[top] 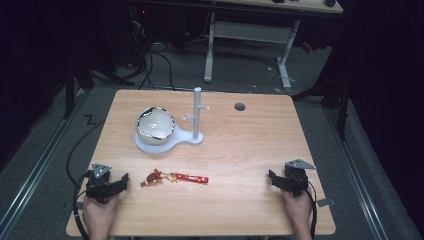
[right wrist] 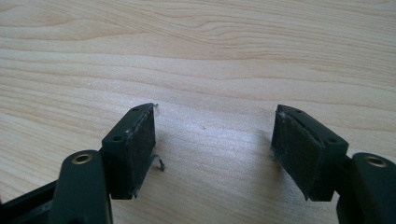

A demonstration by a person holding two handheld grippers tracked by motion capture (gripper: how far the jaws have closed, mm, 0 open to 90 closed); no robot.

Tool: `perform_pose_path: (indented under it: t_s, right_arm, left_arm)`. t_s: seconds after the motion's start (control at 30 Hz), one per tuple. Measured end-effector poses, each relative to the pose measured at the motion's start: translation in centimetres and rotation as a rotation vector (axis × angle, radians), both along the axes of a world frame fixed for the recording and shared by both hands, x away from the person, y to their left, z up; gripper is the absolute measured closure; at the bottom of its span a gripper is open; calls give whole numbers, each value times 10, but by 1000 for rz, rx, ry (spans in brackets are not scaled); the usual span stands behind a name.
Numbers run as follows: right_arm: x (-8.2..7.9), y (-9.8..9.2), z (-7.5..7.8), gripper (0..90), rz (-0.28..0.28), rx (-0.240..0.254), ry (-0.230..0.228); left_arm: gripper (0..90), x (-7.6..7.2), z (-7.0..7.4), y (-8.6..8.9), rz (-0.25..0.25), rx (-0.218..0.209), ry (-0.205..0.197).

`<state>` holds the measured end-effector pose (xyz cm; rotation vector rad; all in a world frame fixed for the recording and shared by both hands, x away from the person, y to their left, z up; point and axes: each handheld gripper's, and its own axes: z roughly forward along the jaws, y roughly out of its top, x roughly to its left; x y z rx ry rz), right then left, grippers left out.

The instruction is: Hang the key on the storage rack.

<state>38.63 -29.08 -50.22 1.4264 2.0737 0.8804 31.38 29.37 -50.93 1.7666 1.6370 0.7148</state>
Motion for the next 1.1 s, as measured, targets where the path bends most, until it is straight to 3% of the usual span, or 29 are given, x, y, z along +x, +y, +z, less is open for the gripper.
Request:
perform_pose_path:
  t_s: [0.87,1.1]
  right_arm:
    - [0,0,0,309,-3,1,1]
    - [0,0,0,309,-2,1,1]
  left_arm:
    - [259,0,0,1,-42,-24,-2]
    - [240,0,0,5,-67,-71,-6]
